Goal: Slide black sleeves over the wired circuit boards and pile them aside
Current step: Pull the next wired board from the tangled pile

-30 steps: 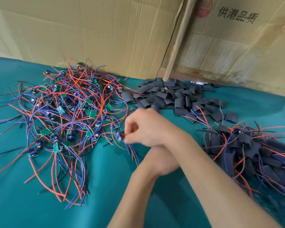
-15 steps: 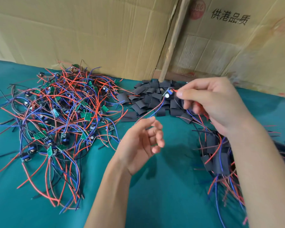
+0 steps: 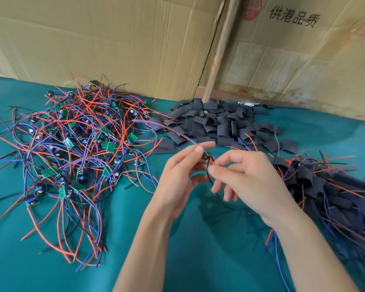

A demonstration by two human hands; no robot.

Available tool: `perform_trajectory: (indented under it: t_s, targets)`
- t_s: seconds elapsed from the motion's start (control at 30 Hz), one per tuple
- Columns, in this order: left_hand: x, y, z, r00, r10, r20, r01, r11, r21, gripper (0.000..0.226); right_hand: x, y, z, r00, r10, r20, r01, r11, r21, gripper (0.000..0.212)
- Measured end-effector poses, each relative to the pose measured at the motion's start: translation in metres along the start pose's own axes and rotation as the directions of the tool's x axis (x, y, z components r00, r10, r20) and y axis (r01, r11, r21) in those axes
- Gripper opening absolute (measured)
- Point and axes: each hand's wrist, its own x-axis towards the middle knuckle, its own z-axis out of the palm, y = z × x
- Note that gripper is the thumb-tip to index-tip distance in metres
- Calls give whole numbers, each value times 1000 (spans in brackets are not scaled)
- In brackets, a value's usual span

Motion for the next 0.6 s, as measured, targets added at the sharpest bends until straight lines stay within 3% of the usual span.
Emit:
perform_trajectory:
  t_s: [0.2,0.43,0.53,0.6]
  targets:
    - [-2,5,-8,1000,-13,-9,14,996,88,23,-1,1,-2,991,71,113,-70,997,-8,19]
    - [-4,5,-14,998,-63,-7,63,992,107,24,-5,8,-14,978,68,199,-41,989,-140,21]
    - [-3,6,-18,999,-34,-32,35,999,33,29,-5,5,-25,923,150,355,-52,961,-270,21]
    - [-2,8,-21,1000,-11,-13,11,999,-40,12,-4,1,-32,849,257,462,-32,897,-440,21]
